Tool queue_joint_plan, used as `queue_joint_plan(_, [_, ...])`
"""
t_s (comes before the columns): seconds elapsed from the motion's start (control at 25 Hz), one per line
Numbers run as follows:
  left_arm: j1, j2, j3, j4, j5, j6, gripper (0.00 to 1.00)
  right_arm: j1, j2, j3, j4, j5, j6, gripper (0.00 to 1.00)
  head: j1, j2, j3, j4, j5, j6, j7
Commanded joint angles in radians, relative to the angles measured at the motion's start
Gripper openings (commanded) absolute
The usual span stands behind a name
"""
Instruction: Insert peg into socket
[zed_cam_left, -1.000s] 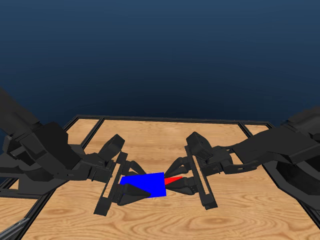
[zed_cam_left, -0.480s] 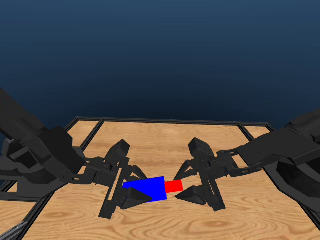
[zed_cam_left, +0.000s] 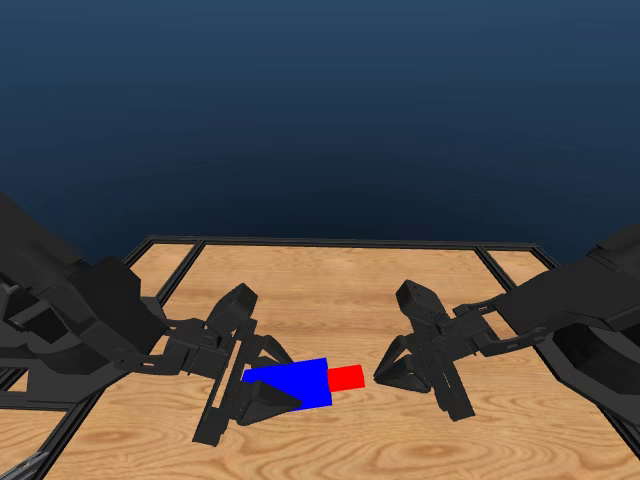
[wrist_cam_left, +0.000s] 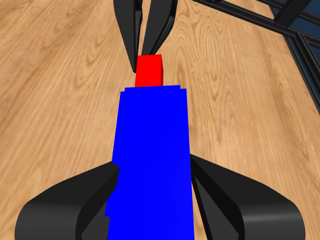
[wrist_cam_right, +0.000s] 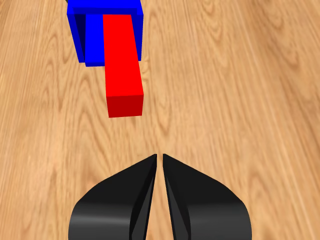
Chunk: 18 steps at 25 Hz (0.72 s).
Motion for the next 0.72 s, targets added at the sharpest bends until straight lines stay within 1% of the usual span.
queue_joint_plan(0.04, [0.017,-0.012,-0.037,0.025,-0.003,-0.013,0.00,0.015,0.000,-0.087,-0.023,-0.004,-0.029,0.00,-0.008,0.011,-0.023,0.000,-0.011,0.004,0.003])
queue_joint_plan(0.12, [0.017,0.005,-0.040,0.037,-0.004,-0.005,0.00,0.017,0.015,-0.122,-0.031,-0.001,-0.036,0.00,-0.007,0.013,-0.025,0.000,-0.011,0.005,0.005])
queue_joint_plan(0.2, [0.020,0.007,-0.038,0.037,-0.002,-0.021,0.00,0.011,0.048,-0.168,-0.038,-0.006,-0.038,0.00,-0.006,0.014,-0.025,0.001,-0.010,0.004,0.007])
queue_joint_plan(0.32, [0.013,0.008,-0.038,0.037,-0.010,-0.042,0.00,0.012,0.105,-0.233,-0.054,-0.018,-0.042,0.00,-0.004,0.015,-0.026,0.001,-0.010,0.005,0.002])
queue_joint_plan(0.4, [0.006,0.012,-0.028,0.034,-0.012,-0.047,0.00,0.014,0.148,-0.276,-0.061,-0.021,-0.034,0.00,0.000,0.015,-0.025,0.002,-0.010,0.005,0.001])
queue_joint_plan(0.44, [0.009,0.019,-0.016,0.030,-0.002,-0.046,0.00,0.013,0.162,-0.290,-0.063,-0.021,-0.031,0.00,0.004,0.015,-0.026,0.003,-0.009,0.005,0.000])
queue_joint_plan(0.48, [-0.003,0.014,-0.022,0.021,-0.016,-0.046,0.00,0.011,0.172,-0.293,-0.066,-0.022,-0.023,0.00,0.008,0.014,-0.026,0.003,-0.009,0.004,-0.002])
queue_joint_plan(0.52, [-0.005,0.003,-0.015,0.030,-0.028,-0.058,0.00,0.010,0.178,-0.295,-0.065,-0.022,-0.021,0.00,0.010,0.013,-0.025,0.004,-0.010,0.004,-0.003])
queue_joint_plan(0.56, [-0.001,-0.007,-0.030,0.023,-0.011,-0.045,0.00,0.007,0.175,-0.281,-0.064,-0.026,-0.011,0.00,0.014,0.011,-0.025,0.005,-0.010,0.004,-0.006])
queue_joint_plan(0.6, [-0.011,0.004,-0.005,0.022,-0.014,-0.051,0.00,0.005,0.169,-0.258,-0.060,-0.028,-0.002,0.00,0.019,0.010,-0.024,0.006,-0.011,0.003,-0.008])
queue_joint_plan(0.64, [-0.011,-0.006,-0.019,0.017,-0.017,-0.046,0.00,0.001,0.155,-0.228,-0.053,-0.032,0.007,0.00,0.023,0.008,-0.024,0.006,-0.012,0.002,-0.011])
queue_joint_plan(0.68, [-0.015,0.002,-0.011,0.015,-0.015,-0.042,0.00,-0.001,0.134,-0.190,-0.043,-0.040,0.016,0.00,0.026,0.006,-0.023,0.007,-0.013,0.001,-0.014])
queue_joint_plan(0.72, [-0.024,0.006,0.008,0.009,-0.039,-0.048,0.00,-0.008,0.111,-0.149,-0.032,-0.048,0.026,0.00,0.028,0.004,-0.023,0.007,-0.014,0.001,-0.017])
